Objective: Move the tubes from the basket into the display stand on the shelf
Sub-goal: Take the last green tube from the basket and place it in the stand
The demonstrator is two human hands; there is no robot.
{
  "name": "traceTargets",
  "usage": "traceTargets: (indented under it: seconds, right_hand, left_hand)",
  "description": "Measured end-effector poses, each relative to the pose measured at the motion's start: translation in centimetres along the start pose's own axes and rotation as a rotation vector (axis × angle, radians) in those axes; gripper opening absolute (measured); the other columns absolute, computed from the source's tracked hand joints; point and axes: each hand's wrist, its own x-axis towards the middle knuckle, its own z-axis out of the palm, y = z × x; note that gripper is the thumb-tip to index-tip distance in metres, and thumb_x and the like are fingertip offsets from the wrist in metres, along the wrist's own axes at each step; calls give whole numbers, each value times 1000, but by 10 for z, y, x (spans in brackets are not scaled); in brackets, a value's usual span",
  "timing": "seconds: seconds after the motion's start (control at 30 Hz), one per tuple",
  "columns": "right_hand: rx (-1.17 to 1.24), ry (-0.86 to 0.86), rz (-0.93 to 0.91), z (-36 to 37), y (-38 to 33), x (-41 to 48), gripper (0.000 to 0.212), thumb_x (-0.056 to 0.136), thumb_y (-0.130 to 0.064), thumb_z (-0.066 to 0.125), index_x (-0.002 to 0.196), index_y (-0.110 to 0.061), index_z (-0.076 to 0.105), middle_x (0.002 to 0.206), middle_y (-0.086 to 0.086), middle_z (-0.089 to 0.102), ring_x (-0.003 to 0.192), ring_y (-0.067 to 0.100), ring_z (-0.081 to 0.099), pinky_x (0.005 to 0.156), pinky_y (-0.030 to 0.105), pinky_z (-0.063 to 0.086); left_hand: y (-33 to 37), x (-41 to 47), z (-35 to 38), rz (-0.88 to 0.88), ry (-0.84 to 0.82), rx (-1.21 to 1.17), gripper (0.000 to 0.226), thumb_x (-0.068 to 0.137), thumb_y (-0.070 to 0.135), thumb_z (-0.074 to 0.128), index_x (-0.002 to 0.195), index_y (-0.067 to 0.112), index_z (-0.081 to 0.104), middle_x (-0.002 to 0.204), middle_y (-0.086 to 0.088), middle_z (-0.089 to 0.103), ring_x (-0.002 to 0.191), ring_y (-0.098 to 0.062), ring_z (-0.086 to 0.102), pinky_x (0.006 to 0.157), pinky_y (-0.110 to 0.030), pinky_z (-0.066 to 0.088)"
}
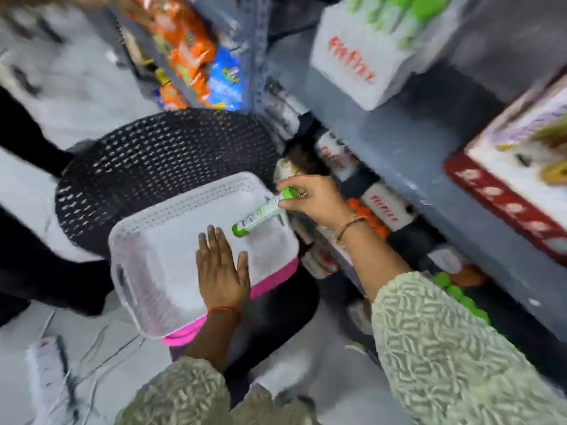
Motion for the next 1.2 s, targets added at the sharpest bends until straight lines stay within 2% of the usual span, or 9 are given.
traceTargets:
  seconds: [0.07, 0.2, 0.33, 0.43, 0.57, 0.63, 0.73, 0.93, 1.2]
  right_hand:
    - [-110, 87, 9, -59, -12, -34, 31, 72, -4, 74, 102, 0, 69, 104, 20, 70, 90, 20, 58, 88, 32, 47]
    - [-289, 278, 32, -168, -37, -103, 31, 70, 1, 73, 101, -5, 71, 91, 3, 62, 85, 12, 55, 68, 4, 37]
    - [-480, 357, 113, -254, -57, -158, 36, 68, 5, 69, 101, -10, 71, 88, 3, 64, 77, 8, 53, 61, 12, 36]
    - [-641, 437, 162, -295, -62, -176, 41, 67, -1, 72, 105, -14, 70, 99, 11, 70, 81, 12, 53, 60, 12, 34]
    - [-706, 395, 227, -317, -61, -170, 46, 66, -1, 74, 110, -12, 68, 109, 14, 69, 87, 17, 54, 53, 3, 32]
    - [-745, 401, 263, -318, -55, -160, 44, 67, -4, 74, 111, -10, 67, 112, 13, 68, 93, 23, 58, 58, 17, 34]
    - [-788, 481, 303, -318, -46, -144, 38, 71, -18, 73, 106, -5, 67, 107, 18, 68, 93, 26, 59, 68, 20, 33]
    - [-686, 559, 345, -320, -40, -123, 46, 76, -38, 70, 102, -1, 65, 104, 18, 68, 93, 29, 64, 80, 33, 51]
    - [-707, 468, 339, -324, -42, -118, 35, 78, 5, 61, 107, -14, 66, 124, 8, 60, 110, 22, 56, 79, 22, 42]
  left_hand:
    - [54, 18, 4, 157, -1, -39, 68, 89, 42, 17, 136, -7, 25, 145, -29, 27, 135, -43, 18, 109, -53, 19]
    - [153, 32, 13, 441, 4, -134, 67, 90, 40, 20, 134, -9, 26, 143, -32, 28, 134, -47, 20, 110, -53, 17]
    - [234, 21, 30, 676, -55, -204, 67, 93, 44, 19, 136, -7, 26, 144, -29, 28, 135, -44, 20, 110, -50, 17]
    - [272, 12, 50, 780, -113, -206, 58, 92, 31, 32, 136, -5, 25, 146, -27, 27, 136, -42, 18, 111, -51, 17]
    - [281, 15, 72, 839, -177, -107, 59, 93, 34, 27, 139, -1, 20, 149, -22, 22, 139, -37, 14, 113, -47, 12]
    - [276, 20, 79, 852, -190, -28, 64, 93, 45, 14, 140, 1, 17, 151, -20, 19, 140, -34, 10, 114, -44, 7]
    - [270, 26, 85, 883, -199, 49, 73, 85, 51, 8, 141, 4, 12, 152, -17, 15, 141, -30, 4, 114, -42, 3]
    - [269, 25, 87, 868, -220, 132, 93, 73, 64, -23, 141, 5, -3, 154, -15, 1, 141, -25, -8, 112, -35, -7]
    - [271, 23, 83, 856, -247, 163, 99, 63, 63, -37, 140, 7, -9, 154, -13, -4, 139, -22, -15, 111, -33, -11]
